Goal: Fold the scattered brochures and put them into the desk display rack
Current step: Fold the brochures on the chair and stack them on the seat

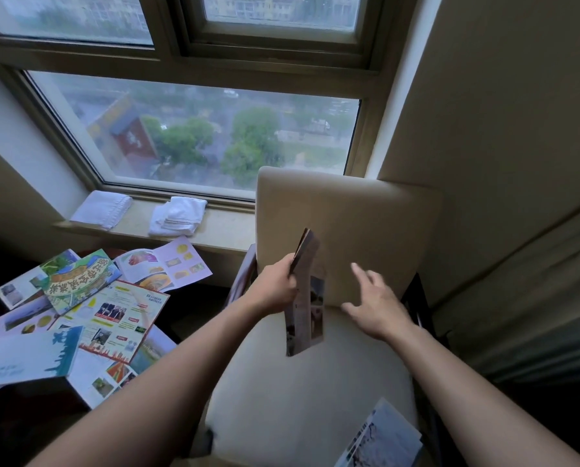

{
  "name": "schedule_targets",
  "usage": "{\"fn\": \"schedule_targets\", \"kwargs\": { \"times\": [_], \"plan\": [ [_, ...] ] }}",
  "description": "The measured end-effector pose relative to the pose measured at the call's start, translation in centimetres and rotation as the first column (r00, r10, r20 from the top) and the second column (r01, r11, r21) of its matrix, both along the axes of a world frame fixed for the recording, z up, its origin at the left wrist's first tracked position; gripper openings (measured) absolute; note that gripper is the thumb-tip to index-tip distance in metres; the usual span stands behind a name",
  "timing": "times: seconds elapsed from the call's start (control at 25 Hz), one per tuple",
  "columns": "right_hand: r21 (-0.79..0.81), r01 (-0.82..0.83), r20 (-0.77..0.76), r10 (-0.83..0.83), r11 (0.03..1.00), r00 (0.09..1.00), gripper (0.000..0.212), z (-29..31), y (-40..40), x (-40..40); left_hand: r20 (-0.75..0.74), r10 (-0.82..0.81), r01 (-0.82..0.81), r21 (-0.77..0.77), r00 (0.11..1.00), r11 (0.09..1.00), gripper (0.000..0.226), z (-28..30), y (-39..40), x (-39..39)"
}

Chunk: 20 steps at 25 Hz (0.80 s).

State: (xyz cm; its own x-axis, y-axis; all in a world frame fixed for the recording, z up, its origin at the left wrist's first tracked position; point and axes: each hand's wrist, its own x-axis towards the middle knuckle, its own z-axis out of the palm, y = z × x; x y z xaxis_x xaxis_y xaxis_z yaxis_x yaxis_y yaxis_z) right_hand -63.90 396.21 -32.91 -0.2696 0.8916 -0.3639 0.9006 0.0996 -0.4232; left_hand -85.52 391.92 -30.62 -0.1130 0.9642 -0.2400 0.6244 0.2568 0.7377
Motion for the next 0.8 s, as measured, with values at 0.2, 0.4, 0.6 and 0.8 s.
{"fn": "schedule_targets", "kwargs": {
  "times": [0.2,0.4,0.6,0.8],
  "plan": [
    [-0.339,0.350,-0.239,-0.440,0.873,0.866,0.102,-3.2,1.0,3.6,0.121,-0.150,0.147,0.033,0.981,0.989,0.027,1.3,-0.1,-2.5],
    [-0.604,0.432,-0.289,-0.689,0.670,0.665,0.094,-5.9,0.0,2.4,0.282,-0.195,0.190,0.047,0.939,0.981,0.024,1.8,-0.6,-2.5],
    [-0.686,0.319,-0.383,-0.697,0.654,0.606,0.044,-5.4,-0.3,0.4,0.222,-0.098,0.097,0.014,0.970,0.995,0.027,1.2,-1.0,-3.5],
    [-0.367,0.283,-0.465,-0.438,0.886,0.769,0.041,-2.2,-0.9,-3.1,-0.107,-0.018,0.016,-0.024,0.994,1.000,0.040,-0.6,-1.0,-0.7]
  ]
}}
